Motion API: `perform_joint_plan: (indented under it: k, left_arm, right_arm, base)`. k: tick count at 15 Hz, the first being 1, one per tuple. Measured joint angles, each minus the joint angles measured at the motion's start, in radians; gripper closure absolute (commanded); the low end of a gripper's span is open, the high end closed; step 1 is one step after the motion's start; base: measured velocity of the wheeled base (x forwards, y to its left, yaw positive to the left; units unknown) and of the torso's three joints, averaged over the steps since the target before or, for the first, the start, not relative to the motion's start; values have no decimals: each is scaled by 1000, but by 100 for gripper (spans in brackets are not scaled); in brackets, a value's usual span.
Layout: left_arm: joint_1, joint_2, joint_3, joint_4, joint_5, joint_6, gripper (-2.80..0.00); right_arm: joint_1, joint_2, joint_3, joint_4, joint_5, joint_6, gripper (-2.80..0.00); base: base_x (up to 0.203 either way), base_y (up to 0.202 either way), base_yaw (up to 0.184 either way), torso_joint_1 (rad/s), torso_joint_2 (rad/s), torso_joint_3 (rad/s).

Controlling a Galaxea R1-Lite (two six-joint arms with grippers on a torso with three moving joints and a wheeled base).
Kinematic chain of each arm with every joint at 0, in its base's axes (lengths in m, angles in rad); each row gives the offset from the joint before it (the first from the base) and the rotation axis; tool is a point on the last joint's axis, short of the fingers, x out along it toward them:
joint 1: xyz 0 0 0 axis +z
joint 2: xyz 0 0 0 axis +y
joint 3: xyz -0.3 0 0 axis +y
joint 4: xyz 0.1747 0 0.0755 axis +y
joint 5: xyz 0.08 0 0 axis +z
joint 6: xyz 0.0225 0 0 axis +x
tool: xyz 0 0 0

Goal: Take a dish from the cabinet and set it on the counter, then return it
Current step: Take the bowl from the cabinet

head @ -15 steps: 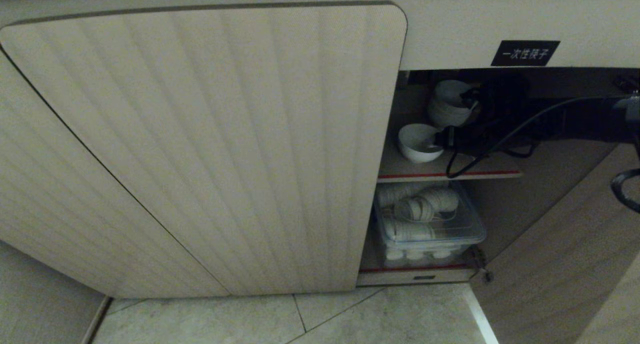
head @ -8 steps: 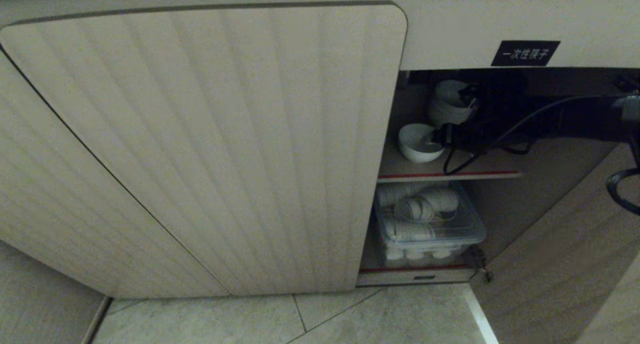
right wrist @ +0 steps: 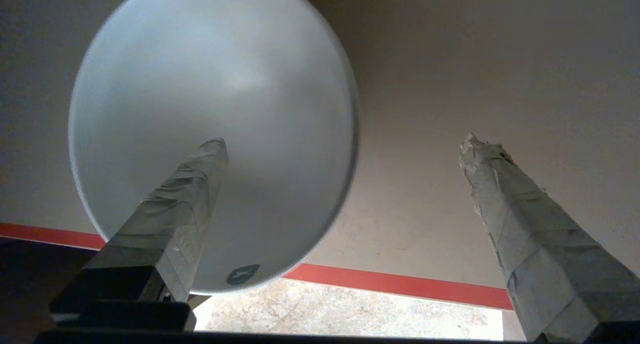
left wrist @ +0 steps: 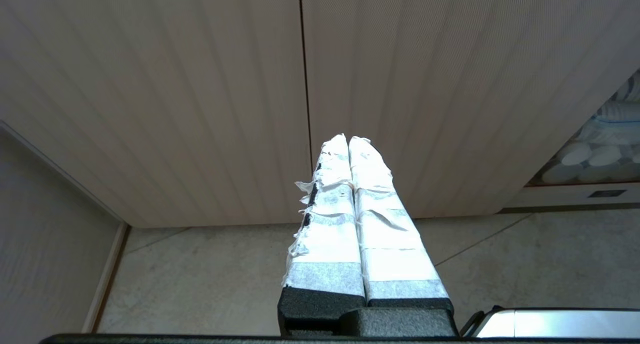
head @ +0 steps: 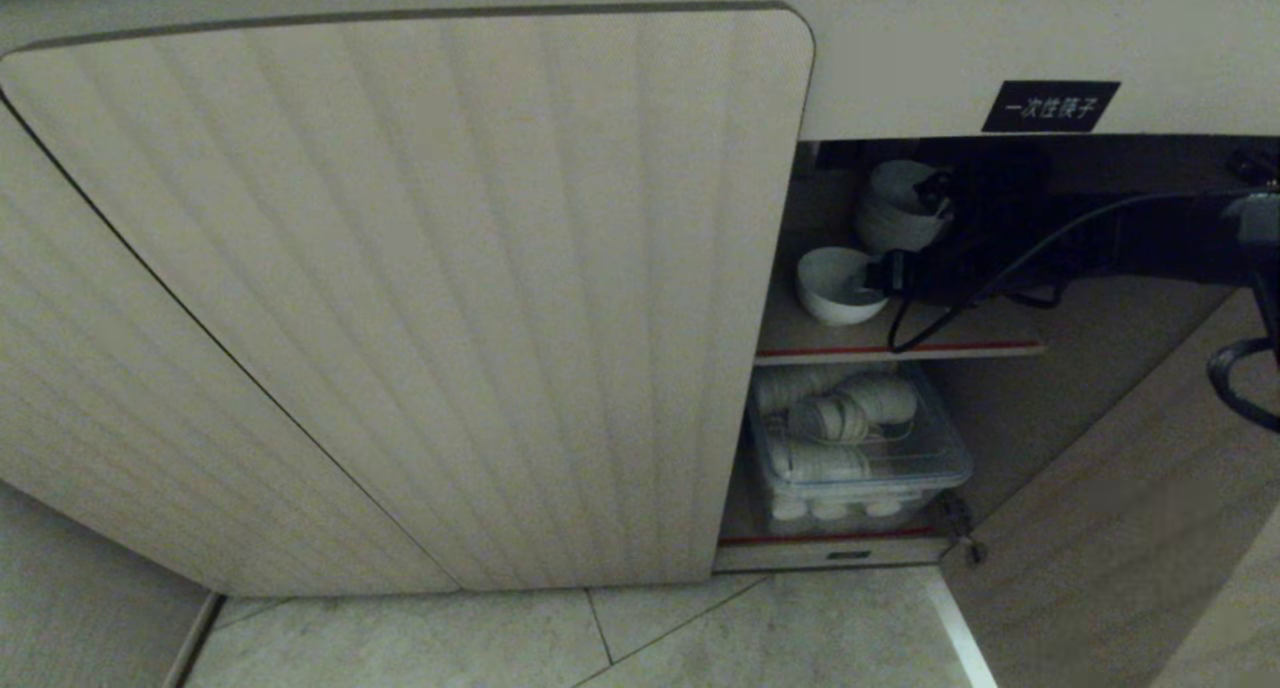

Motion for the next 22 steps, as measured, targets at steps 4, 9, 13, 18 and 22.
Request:
perform_joint_plan:
  k: [4, 9, 13, 18, 22]
  left_arm:
    - [0, 0, 0, 0, 0, 0, 0]
    - [0, 0, 0, 0, 0, 0, 0]
    - [0, 0, 0, 0, 0, -1, 0]
    - [0, 0, 0, 0, 0, 0, 0]
    - [0, 0, 0, 0, 0, 0, 0]
  right_arm:
    - [1, 1, -4, -1, 1, 0, -280]
    - [1, 1, -12, -1, 0, -1, -280]
    - [1, -3, -15, 32, 1, -26, -280]
    - [0, -7, -17, 40, 1, -41, -280]
    - [0, -6, -17, 34, -12, -41, -280]
  base:
    - [0, 0, 0, 0, 0, 0]
    - [0, 0, 0, 0, 0, 0]
    - [0, 0, 0, 0, 0, 0]
    - [0, 0, 0, 0, 0, 0]
    - [0, 0, 0, 0, 0, 0]
